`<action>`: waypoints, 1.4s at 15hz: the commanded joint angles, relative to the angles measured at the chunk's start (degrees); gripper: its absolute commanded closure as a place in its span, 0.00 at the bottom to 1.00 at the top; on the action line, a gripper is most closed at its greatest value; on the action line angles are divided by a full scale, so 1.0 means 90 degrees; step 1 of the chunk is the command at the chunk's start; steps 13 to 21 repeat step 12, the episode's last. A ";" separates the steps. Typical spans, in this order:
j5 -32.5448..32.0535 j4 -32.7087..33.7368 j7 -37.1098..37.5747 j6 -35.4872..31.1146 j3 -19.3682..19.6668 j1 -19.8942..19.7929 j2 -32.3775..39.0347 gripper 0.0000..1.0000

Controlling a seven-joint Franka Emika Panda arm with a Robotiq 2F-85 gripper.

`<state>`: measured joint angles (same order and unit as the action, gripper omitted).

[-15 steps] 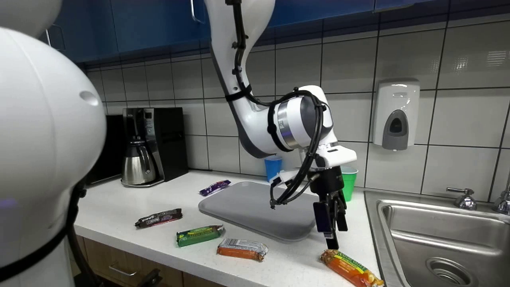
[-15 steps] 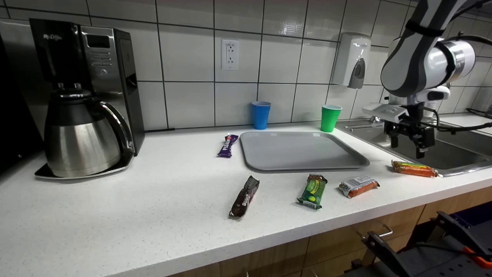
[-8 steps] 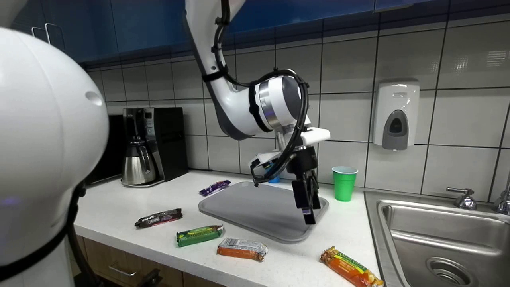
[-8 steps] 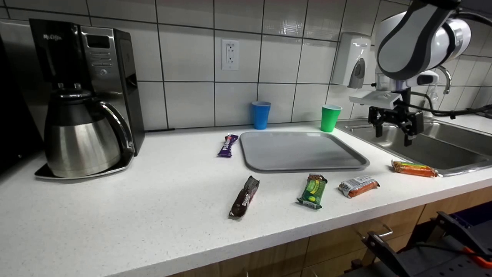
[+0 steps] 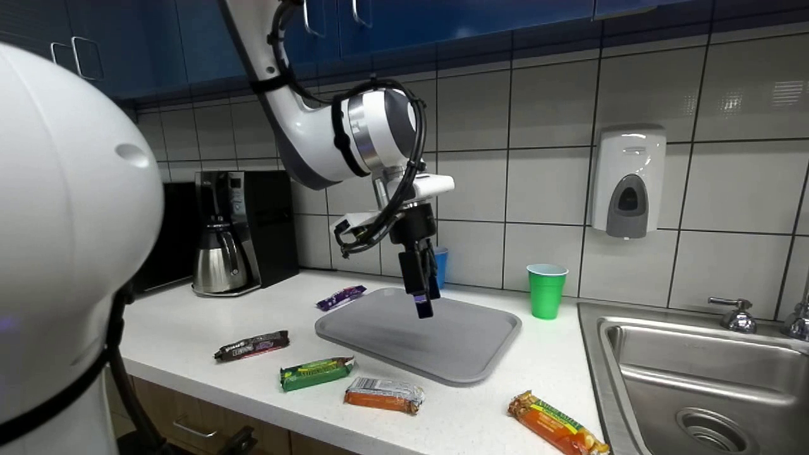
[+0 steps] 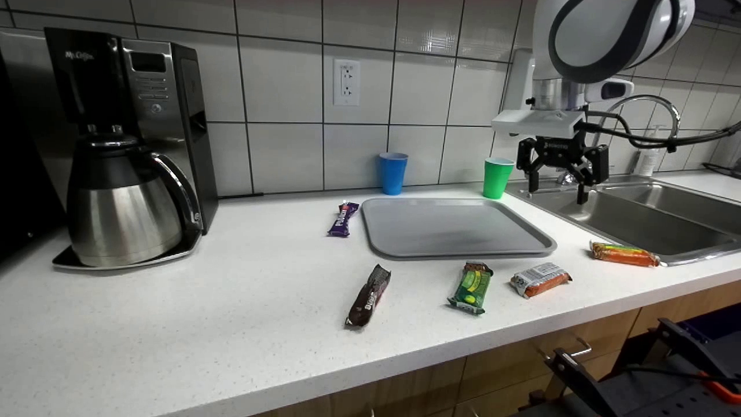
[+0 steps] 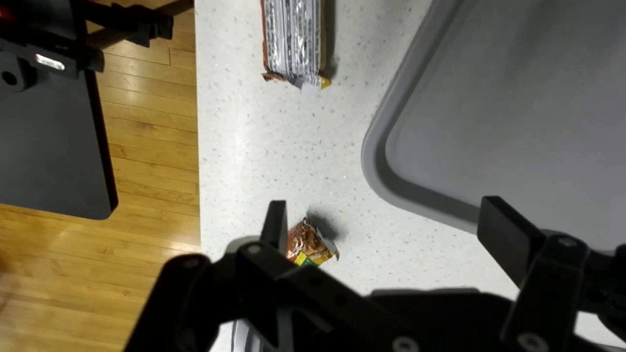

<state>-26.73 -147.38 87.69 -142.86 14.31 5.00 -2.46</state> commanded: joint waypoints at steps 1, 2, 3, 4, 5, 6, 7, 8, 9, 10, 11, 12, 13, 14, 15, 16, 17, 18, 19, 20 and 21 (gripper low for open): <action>0.0382 -0.0412 -0.0374 0.0296 -0.0698 -0.0333 -0.0718 0.00; 0.0503 -0.0489 -0.0444 0.0298 -0.0820 -0.0358 -0.0817 0.00; 0.0714 -0.0522 -0.0603 0.0359 -0.0931 -0.0351 -0.0903 0.00; 0.0849 -0.0577 -0.0697 0.0396 -0.1034 -0.0353 -0.0999 0.00; 0.0985 -0.0602 -0.0809 0.0473 -0.1132 -0.0350 -0.1095 0.00; 0.1080 -0.0636 -0.0872 0.0525 -0.1223 -0.0354 -0.1188 0.00; 0.1174 -0.0639 -0.0915 0.0639 -0.1320 -0.0349 -0.1273 0.00; 0.1025 -0.0451 -0.0665 0.0349 -0.1364 -0.0472 -0.0819 0.00; 0.1090 -0.0467 -0.0702 0.0427 -0.1431 -0.0465 -0.0900 0.00; 0.1118 -0.0478 -0.0718 0.0474 -0.1468 -0.0462 -0.0963 0.00; 0.1122 -0.0492 -0.0725 0.0486 -0.1483 -0.0464 -0.1000 0.00; 0.1124 -0.0504 -0.0731 0.0489 -0.1486 -0.0466 -0.1017 0.00; 0.1124 -0.0504 -0.0731 0.0489 -0.1486 -0.0466 -0.1017 0.00; 0.1124 -0.0504 -0.0731 0.0489 -0.1486 -0.0466 -0.1017 0.00; 0.1124 -0.0504 -0.0731 0.0489 -0.1486 -0.0466 -0.1017 0.00; 0.1124 -0.0504 -0.0731 0.0489 -0.1486 -0.0466 -0.1017 0.00; 0.1124 -0.0504 -0.0731 0.0489 -0.1486 -0.0466 -0.1017 0.00; 0.1124 -0.0504 -0.0731 0.0489 -0.1486 -0.0466 -0.1017 0.00; 0.1124 -0.0504 -0.0731 0.0489 -0.1486 -0.0466 -0.1017 0.00; 0.1124 -0.0504 -0.0731 0.0489 -0.1486 -0.0466 -0.1017 0.00; 0.1124 -0.0504 -0.0731 0.0489 -0.1486 -0.0466 -0.1017 0.00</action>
